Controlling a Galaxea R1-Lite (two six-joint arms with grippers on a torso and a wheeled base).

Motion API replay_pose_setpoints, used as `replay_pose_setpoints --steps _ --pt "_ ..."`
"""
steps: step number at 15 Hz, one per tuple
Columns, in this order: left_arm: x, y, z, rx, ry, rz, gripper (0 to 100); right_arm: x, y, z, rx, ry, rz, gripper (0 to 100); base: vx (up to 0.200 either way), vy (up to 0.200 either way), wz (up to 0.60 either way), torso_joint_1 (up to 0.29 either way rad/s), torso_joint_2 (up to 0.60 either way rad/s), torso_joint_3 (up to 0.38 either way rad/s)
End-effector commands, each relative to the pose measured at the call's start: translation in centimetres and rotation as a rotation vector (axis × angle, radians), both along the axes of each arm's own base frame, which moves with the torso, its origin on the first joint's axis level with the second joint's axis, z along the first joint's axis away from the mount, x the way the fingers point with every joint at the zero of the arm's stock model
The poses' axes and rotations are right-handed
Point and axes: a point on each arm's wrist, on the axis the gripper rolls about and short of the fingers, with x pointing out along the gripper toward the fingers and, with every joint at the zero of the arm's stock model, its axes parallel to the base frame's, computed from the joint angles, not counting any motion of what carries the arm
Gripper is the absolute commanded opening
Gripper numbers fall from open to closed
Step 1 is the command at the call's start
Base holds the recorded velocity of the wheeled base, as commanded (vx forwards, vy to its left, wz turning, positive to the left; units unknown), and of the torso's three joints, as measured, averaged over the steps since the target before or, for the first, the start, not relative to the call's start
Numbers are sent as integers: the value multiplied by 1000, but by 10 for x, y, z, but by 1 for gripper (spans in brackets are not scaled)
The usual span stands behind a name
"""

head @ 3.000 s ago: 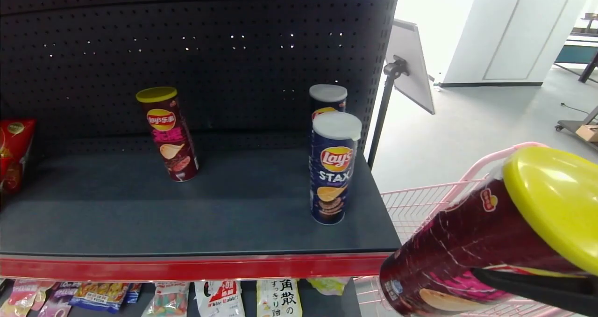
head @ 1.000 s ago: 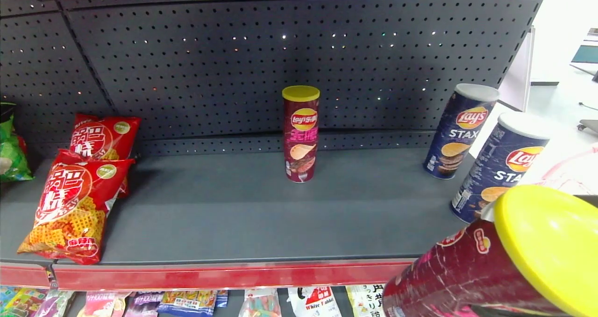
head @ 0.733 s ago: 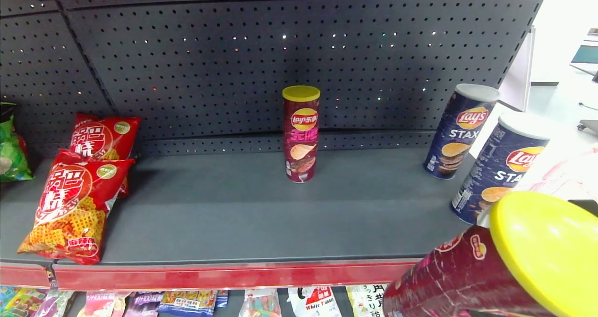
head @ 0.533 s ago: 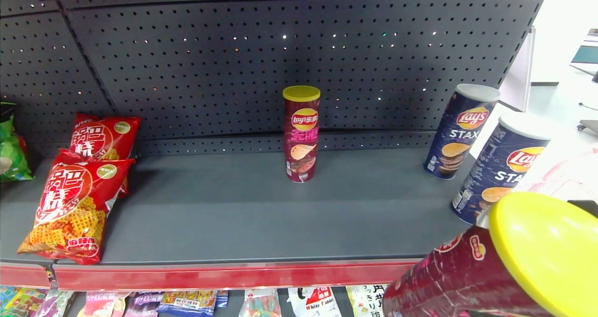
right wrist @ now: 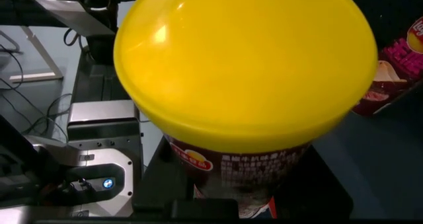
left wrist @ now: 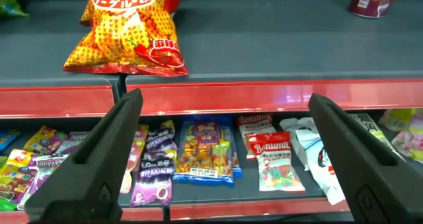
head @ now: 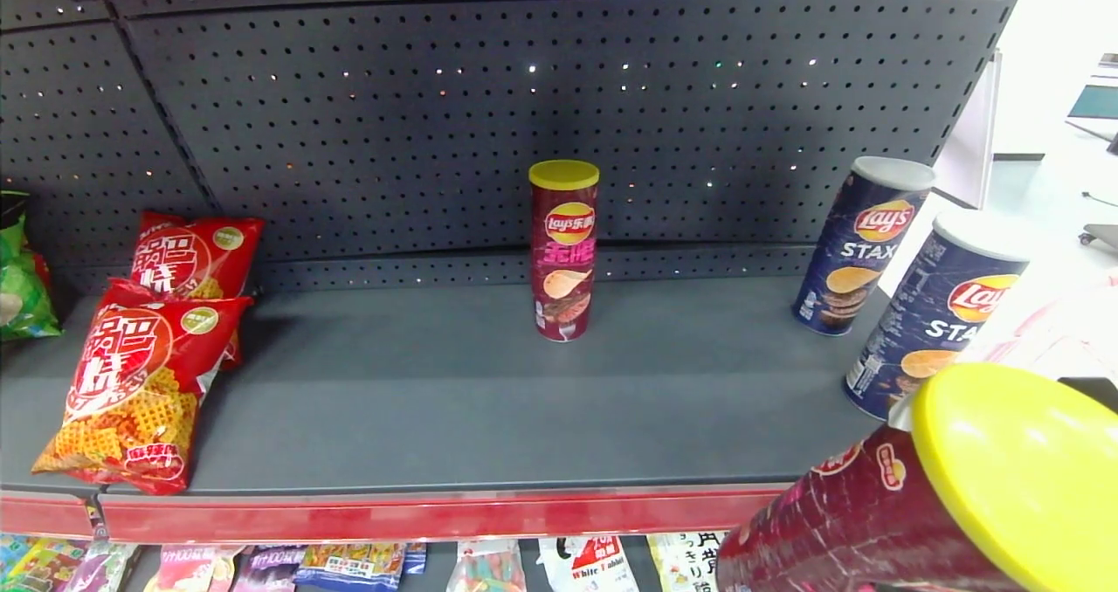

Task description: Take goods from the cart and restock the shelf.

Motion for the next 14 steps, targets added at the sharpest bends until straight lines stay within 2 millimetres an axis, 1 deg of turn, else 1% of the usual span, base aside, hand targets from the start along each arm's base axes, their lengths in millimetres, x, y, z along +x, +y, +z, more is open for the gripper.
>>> replay_pose_setpoints --steps 1,3,4,9,14 --pt "0 0 0 -3 1 0 100 0 0 0 -1 0 1 0 200 0 0 2 -2 7" --pt "0 0 0 -3 1 -1 100 -2 -1 -4 -7 7 1 0 200 0 0 -5 -2 7" --pt "0 0 0 -3 1 0 100 -2 -2 -7 -14 14 1 0 0 0 0 0 0 0" --pt "0 0 0 -3 1 -1 100 -2 -2 -6 -10 12 -2 0 0 0 0 0 0 0" --pt "0 0 0 2 1 0 100 -1 -2 5 17 -10 -10 0 0 0 0 0 0 0"
